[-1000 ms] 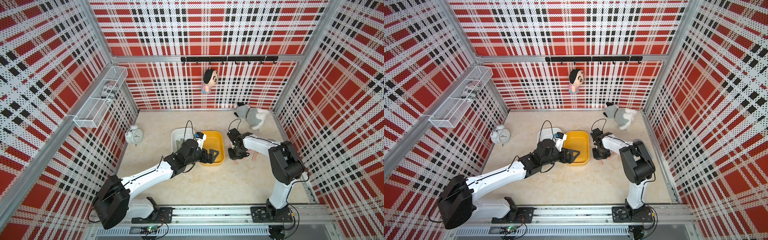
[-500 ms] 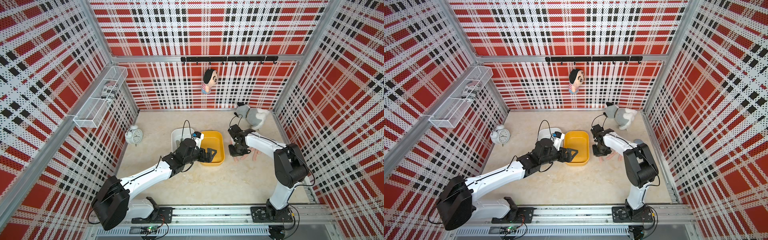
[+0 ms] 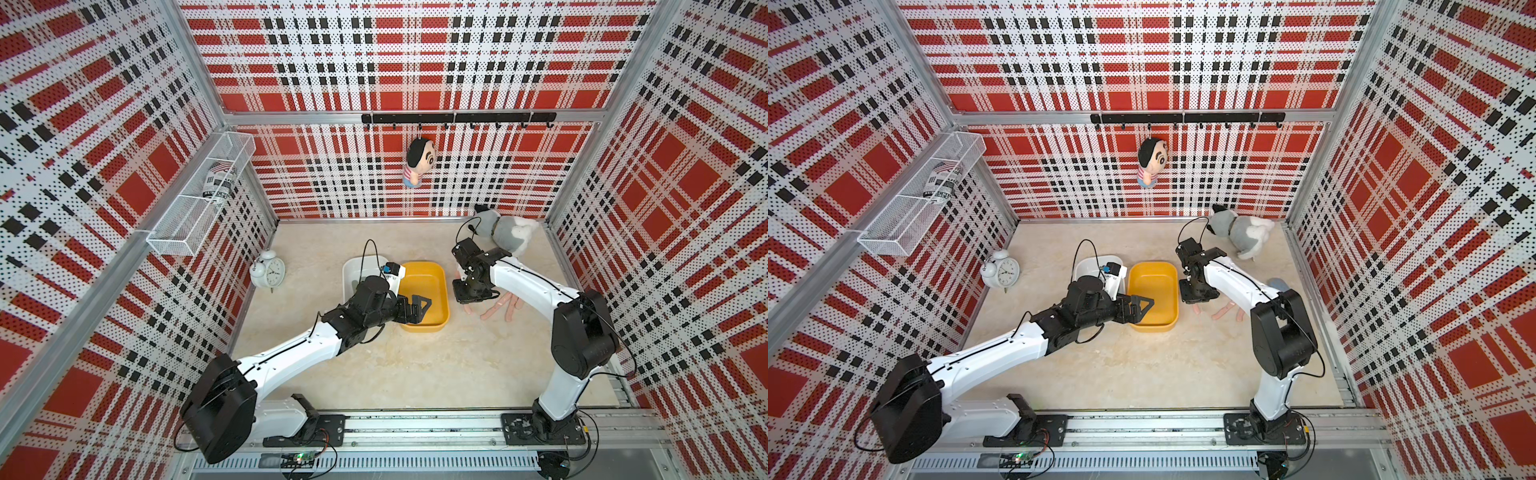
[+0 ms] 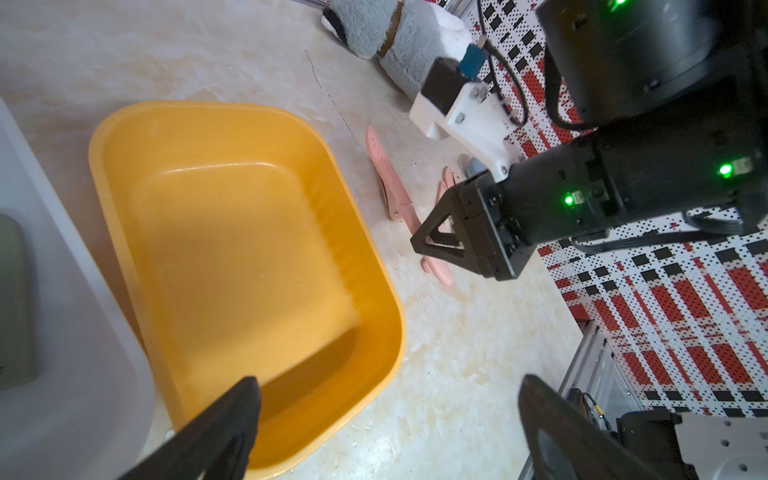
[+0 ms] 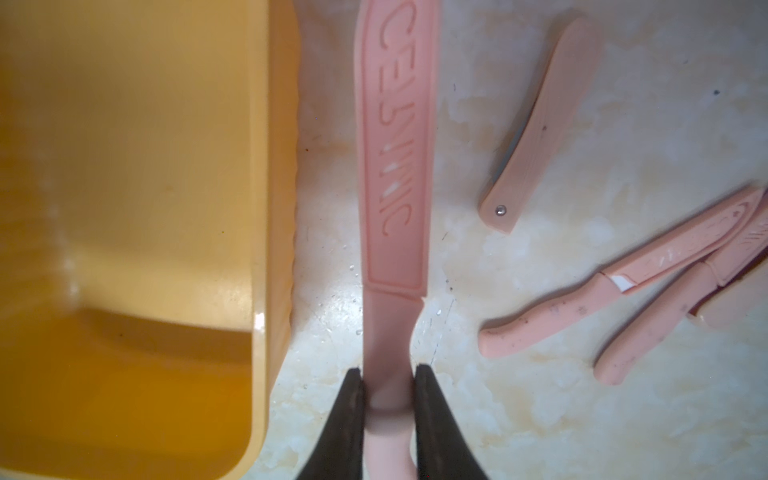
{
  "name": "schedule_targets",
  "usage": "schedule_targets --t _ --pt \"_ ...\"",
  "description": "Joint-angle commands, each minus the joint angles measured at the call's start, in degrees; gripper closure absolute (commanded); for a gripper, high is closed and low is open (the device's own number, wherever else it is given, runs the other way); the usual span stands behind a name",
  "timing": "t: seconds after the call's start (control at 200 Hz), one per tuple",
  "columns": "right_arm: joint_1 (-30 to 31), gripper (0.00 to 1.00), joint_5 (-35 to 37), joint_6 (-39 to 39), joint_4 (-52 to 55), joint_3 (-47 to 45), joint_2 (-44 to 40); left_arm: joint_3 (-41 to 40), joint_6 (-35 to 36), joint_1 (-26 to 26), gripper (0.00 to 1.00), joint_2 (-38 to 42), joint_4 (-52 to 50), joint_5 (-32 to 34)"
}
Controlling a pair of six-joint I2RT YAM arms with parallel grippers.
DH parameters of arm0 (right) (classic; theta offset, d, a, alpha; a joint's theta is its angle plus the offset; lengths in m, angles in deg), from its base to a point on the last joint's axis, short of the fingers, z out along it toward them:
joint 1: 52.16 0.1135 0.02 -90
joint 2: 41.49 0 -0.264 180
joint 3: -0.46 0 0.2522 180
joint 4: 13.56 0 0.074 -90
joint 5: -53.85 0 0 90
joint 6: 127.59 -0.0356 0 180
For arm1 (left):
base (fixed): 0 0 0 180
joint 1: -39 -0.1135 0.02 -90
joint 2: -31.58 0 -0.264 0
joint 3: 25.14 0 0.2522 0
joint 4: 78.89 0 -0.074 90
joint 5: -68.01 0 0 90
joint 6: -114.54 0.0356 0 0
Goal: Place the fruit knives into the storage box by color
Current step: Place the fruit knife in the storage box.
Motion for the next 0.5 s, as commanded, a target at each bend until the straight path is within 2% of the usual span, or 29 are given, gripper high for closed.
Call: schedule_targets --t 0.0,0.496 --pt "1.1 0.81 0.7 -0.2 2.3 3.2 -1.6 -1.4 1.5 -1.0 0.02 2.3 -1.6 -0.2" --pt "6.3 0.81 -3.7 -2.7 2.7 13.8 2.9 -4.4 2.4 -5.1 0.02 6.7 -4.1 -0.7"
